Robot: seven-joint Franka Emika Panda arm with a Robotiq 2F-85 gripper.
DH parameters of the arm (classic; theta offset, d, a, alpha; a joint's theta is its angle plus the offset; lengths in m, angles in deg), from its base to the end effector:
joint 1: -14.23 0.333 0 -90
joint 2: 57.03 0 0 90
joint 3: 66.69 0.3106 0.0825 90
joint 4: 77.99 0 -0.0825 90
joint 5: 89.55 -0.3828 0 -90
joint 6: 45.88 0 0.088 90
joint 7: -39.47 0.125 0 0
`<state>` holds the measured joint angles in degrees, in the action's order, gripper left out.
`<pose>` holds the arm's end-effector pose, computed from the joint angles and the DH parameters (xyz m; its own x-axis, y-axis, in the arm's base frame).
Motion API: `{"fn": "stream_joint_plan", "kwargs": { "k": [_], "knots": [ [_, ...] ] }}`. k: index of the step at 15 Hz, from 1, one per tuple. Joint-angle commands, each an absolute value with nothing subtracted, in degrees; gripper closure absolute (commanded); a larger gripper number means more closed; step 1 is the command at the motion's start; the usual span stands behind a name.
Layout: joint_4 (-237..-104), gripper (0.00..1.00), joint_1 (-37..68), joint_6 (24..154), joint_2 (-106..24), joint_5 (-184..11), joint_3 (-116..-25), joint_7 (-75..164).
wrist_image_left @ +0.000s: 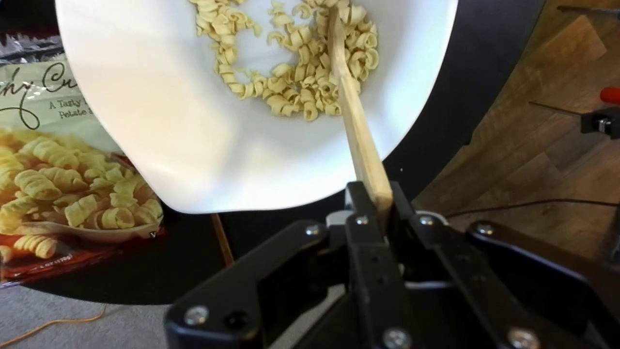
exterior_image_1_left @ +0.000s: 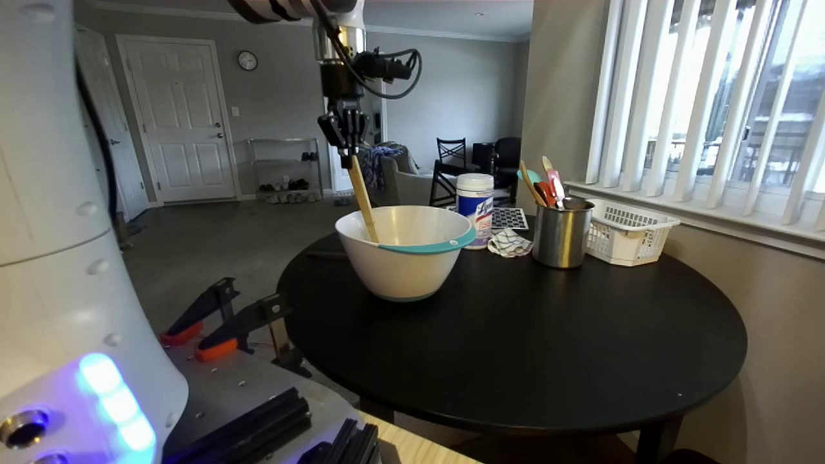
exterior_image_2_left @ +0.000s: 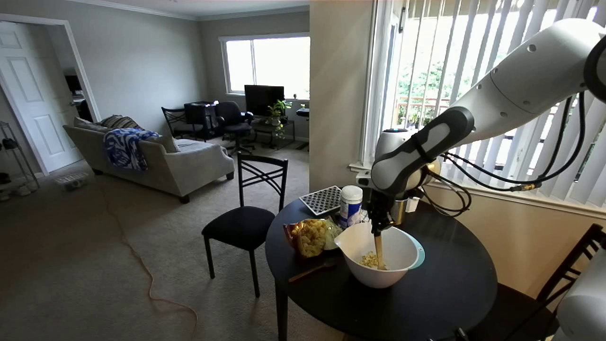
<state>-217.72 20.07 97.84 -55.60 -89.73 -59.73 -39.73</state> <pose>0.4759 0.1083 0.2742 -0.0326 0.9994 0.0133 0.9986 0.0320 0.0431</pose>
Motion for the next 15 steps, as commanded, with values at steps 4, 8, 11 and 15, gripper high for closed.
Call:
{"fn": "stream_joint_plan", "kwargs": {
  "k": [4,8,11,15],
  "knots": [
    [-216.86,0.94,20.6,98.44,-55.56,-98.28,-59.27,-38.62],
    [-215.57,0.94,20.35,98.05,-54.05,-99.98,-59.63,-32.16],
    [-214.75,0.94,20.17,98.54,-53.14,-100.15,-59.69,-27.22],
    [-213.95,0.94,20.01,99.04,-52.05,-98.71,-59.8,-21.72]
  ]
}}
